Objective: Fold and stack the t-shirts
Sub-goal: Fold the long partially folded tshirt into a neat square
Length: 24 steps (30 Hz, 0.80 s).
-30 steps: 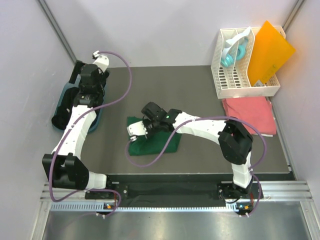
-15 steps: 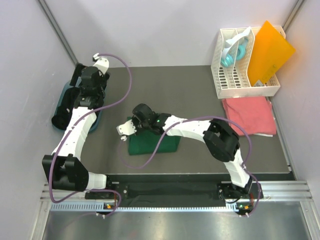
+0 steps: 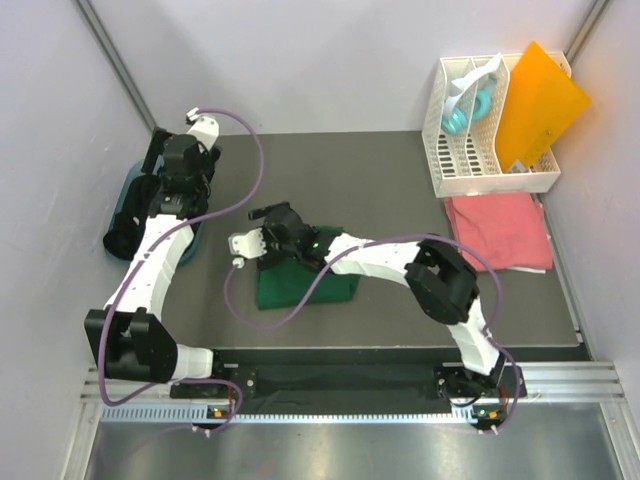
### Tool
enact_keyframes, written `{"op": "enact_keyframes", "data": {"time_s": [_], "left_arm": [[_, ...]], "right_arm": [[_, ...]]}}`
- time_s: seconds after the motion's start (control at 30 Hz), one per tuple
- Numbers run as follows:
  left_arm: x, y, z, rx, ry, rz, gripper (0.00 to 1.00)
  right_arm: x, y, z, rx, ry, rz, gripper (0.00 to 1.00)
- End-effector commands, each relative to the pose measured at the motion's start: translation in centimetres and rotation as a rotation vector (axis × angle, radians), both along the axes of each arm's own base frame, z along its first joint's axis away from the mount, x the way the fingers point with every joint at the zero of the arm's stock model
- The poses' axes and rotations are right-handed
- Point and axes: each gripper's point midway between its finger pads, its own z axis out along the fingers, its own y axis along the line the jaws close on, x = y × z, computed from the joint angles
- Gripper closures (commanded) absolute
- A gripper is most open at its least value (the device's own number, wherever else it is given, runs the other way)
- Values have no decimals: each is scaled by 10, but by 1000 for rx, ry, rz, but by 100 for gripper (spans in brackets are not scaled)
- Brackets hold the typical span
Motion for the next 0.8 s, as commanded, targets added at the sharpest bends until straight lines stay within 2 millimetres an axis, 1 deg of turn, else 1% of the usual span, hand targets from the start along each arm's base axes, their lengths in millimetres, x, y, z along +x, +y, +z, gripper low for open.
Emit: {"op": "enact_keyframes", "data": {"time_s": [0.0,0.03,0.07,0.1,0.13,0.17,0.2,0.27,0.3,0.33,0.37,0.4,0.43,0.47,0.5,0.53,0.57,0.7,0.73,0.77], "left_arm": [[-7,2,22,-20,-84,1,1],[-8,2,23,-21,-83,3,1],[-8,1,22,-26,-77,3,1],[-9,1,24,-26,-79,1,1],[-10,1,25,-26,-79,0,1],[-10,0,27,-27,-83,-2,1],[-10,0,27,-25,-78,-4,1],[-9,1,34,-18,-89,-2,1],[-9,1,35,-14,-87,-3,1],[-8,1,38,-13,-92,-2,1],[-8,2,39,-9,-90,-1,1],[-8,2,39,-10,-91,1,1],[-9,2,40,-9,-88,2,1],[-9,2,39,-6,-85,2,1],[-9,2,40,-6,-85,2,1],[-9,3,38,-5,-81,4,1],[-10,3,38,-1,-76,4,1],[-9,4,38,5,-72,12,1],[-8,4,38,5,-72,10,1],[-8,4,38,4,-73,12,1]], "right_arm": [[-18,-25,93,193,73,-86,0],[-23,-29,96,183,101,-85,0],[-37,-38,93,153,180,-70,0],[-45,-42,95,138,219,-56,0],[-57,-47,89,111,270,-32,0],[-82,-58,72,34,369,29,2],[-92,-65,62,9,411,33,2],[-113,-75,42,-38,465,40,7],[-123,-87,15,-89,502,29,9],[-130,-91,3,-106,518,26,10],[-138,-95,-14,-109,539,11,10],[-141,-96,-20,-109,549,6,10],[-145,-92,-25,-101,551,8,11],[-148,-94,-36,-107,572,-13,11],[-151,-94,-40,-106,581,-16,12],[-153,-89,-42,-94,580,-13,12],[-154,-89,-50,-98,592,-28,12],[-158,-83,-60,-87,608,-35,11],[-155,-78,-60,-66,596,-37,9],[-154,-78,-67,-76,591,-51,9]]}}
